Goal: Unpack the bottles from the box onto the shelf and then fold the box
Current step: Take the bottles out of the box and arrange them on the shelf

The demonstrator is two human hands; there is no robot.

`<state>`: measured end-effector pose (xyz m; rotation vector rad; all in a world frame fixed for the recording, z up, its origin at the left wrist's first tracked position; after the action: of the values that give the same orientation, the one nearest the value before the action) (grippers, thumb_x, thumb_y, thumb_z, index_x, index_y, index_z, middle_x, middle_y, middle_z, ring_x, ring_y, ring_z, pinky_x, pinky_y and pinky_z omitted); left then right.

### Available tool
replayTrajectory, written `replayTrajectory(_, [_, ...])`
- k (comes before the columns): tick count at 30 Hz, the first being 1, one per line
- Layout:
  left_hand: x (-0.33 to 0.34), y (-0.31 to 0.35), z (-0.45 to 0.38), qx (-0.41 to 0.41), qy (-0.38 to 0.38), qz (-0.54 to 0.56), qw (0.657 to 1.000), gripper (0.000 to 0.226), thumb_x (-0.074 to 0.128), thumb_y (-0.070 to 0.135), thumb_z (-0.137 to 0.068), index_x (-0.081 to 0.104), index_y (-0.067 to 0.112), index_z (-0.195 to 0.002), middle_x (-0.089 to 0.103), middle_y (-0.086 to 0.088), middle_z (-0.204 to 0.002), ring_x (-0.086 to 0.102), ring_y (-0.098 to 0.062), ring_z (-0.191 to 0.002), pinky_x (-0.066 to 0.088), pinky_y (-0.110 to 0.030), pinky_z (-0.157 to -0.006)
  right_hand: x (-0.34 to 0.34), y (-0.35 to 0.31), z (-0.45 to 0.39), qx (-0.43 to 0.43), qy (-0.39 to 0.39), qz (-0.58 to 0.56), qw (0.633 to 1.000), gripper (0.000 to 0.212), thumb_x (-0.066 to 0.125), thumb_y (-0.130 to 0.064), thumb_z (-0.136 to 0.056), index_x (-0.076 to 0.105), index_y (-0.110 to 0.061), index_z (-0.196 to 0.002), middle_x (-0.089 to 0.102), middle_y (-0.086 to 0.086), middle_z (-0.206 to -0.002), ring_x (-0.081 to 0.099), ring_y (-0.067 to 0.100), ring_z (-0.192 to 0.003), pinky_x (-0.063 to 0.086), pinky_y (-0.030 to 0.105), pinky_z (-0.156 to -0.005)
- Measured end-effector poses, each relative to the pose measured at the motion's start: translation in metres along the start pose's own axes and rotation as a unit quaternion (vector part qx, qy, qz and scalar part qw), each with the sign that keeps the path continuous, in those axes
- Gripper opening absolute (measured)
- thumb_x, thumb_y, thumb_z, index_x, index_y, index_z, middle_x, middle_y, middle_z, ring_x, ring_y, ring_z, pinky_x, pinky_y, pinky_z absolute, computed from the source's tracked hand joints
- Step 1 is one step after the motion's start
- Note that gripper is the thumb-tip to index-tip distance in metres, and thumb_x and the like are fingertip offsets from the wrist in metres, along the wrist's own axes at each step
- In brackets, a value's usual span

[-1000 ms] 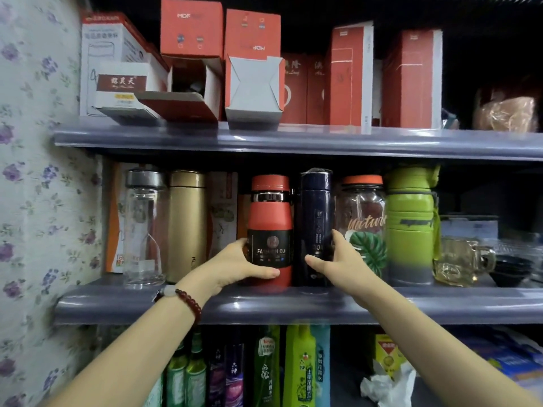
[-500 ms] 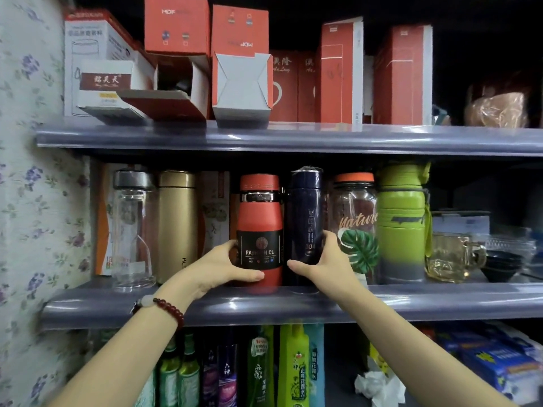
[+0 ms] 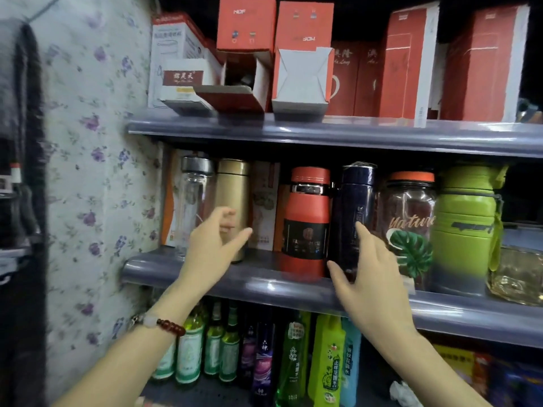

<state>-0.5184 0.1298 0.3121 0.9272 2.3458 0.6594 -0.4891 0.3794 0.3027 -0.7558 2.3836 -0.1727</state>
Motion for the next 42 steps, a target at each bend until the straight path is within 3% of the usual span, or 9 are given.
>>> replayTrajectory(3, [-0.039, -0.030, -0.008, -0.036, 0.080, -0.023, 0.996, 0.049, 0.069, 0.037, -0.082, 0.050, 0.020, -0.125, 0.060, 0.005, -0.113, 0.058, -0.014, -0.106, 0.050, -0.035, -0.092, 0.021, -0.042, 0.003, -0.065, -0.029, -0.077, 0.994, 0.072, 0.057, -0.035, -0.092, 0.018, -0.022, -0.151, 0.033, -0.008, -0.149, 0.030, 0.007, -0.137, 0.024, 0.016, -0.104])
replayTrajectory(7, [-0.067, -0.074, -0.024, -0.113, 0.064, -0.046, 0.990, 0.064, 0.068, 0.039, -0.083, 0.044, 0.013, -0.136, 0.057, -0.007, -0.131, 0.056, -0.023, -0.115, 0.045, -0.036, -0.095, 0.072, -0.073, -0.018, -0.026, -0.100, -0.219, 0.970, 0.072, 0.062, -0.037, -0.088, 0.026, -0.022, -0.149, 0.036, -0.008, -0.150, 0.034, 0.009, -0.137, 0.032, 0.032, -0.114])
replayTrajectory(12, [-0.078, -0.111, -0.057, -0.174, -0.080, 0.024, 0.981, 0.074, 0.065, 0.045, -0.085, 0.032, 0.018, -0.146, 0.045, -0.008, -0.145, 0.048, -0.024, -0.127, 0.042, -0.035, -0.098, 0.133, -0.082, -0.071, 0.116, -0.148, -0.293, 0.938, 0.092, 0.072, -0.045, -0.077, 0.022, -0.019, -0.150, 0.036, 0.001, -0.152, 0.038, 0.021, -0.138, 0.035, 0.043, -0.112])
replayTrajectory(18, [-0.062, -0.128, -0.079, -0.199, -0.267, 0.079, 0.940, 0.099, 0.079, 0.049, -0.063, 0.031, 0.024, -0.146, 0.038, -0.011, -0.150, 0.046, -0.022, -0.128, 0.043, -0.033, -0.103, 0.182, -0.102, -0.099, 0.172, -0.221, -0.379, 0.882, 0.093, 0.083, -0.031, -0.070, 0.028, -0.017, -0.144, 0.052, 0.001, -0.137, 0.056, 0.017, -0.117, 0.047, 0.031, -0.097])
replayTrajectory(24, [-0.048, -0.126, -0.074, -0.152, -0.275, 0.112, 0.943, 0.077, 0.078, 0.027, -0.076, 0.037, 0.021, -0.140, 0.035, -0.007, -0.150, 0.036, -0.008, -0.113, 0.039, -0.013, -0.071, 0.187, -0.100, -0.098, 0.179, -0.139, -0.327, 0.918, 0.080, 0.083, -0.029, -0.071, 0.039, -0.020, -0.137, 0.058, 0.000, -0.126, 0.058, 0.019, -0.111, 0.052, 0.038, -0.094])
replayTrajectory(30, [-0.050, -0.117, -0.070, -0.112, -0.216, 0.030, 0.970, 0.073, 0.071, 0.058, -0.072, 0.039, 0.028, -0.129, 0.046, 0.006, -0.127, 0.045, -0.012, -0.112, 0.039, -0.030, -0.098, 0.174, -0.104, -0.093, 0.177, -0.082, -0.267, 0.944, 0.072, 0.082, -0.030, -0.070, 0.045, -0.016, -0.131, 0.061, 0.002, -0.120, 0.056, 0.018, -0.103, 0.050, 0.028, -0.082])
replayTrajectory(35, [-0.055, -0.121, -0.066, -0.234, -0.293, 0.197, 0.906, 0.064, 0.026, 0.068, -0.090, 0.045, 0.028, -0.136, 0.043, -0.010, -0.146, 0.045, -0.029, -0.131, 0.035, -0.048, -0.111, 0.171, -0.104, -0.091, 0.176, -0.109, -0.274, 0.939, 0.073, 0.079, -0.031, -0.075, 0.041, -0.017, -0.135, 0.057, 0.003, -0.125, 0.052, 0.017, -0.100, 0.048, 0.029, -0.082])
replayTrajectory(38, [-0.060, -0.125, -0.068, -0.237, -0.286, 0.214, 0.903, 0.065, 0.038, 0.065, -0.085, 0.046, 0.026, -0.136, 0.048, -0.011, -0.141, 0.050, -0.029, -0.126, 0.040, -0.045, -0.108, 0.171, -0.106, -0.087, 0.173, -0.115, -0.283, 0.936, 0.074, 0.078, -0.030, -0.076, 0.039, -0.017, -0.137, 0.056, 0.003, -0.126, 0.052, 0.016, -0.100, 0.047, 0.027, -0.080])
replayTrajectory(42, [-0.053, -0.113, -0.067, -0.129, -0.240, 0.102, 0.957, 0.076, 0.073, 0.052, -0.070, 0.041, 0.023, -0.133, 0.050, 0.017, -0.106, 0.052, -0.011, -0.107, 0.043, -0.033, -0.100, 0.171, -0.106, -0.087, 0.174, -0.111, -0.271, 0.940, 0.078, 0.079, -0.031, -0.075, 0.036, -0.016, -0.139, 0.054, 0.006, -0.130, 0.054, 0.021, -0.110, 0.049, 0.029, -0.087])
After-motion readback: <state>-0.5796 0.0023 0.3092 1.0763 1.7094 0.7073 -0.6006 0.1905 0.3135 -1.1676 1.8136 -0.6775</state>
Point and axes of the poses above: each hand's wrist, its own z-axis away from the middle knuckle, its own x-axis out of the palm, y = z × x, the point moved 5 cm from there along -z, towards the middle knuckle
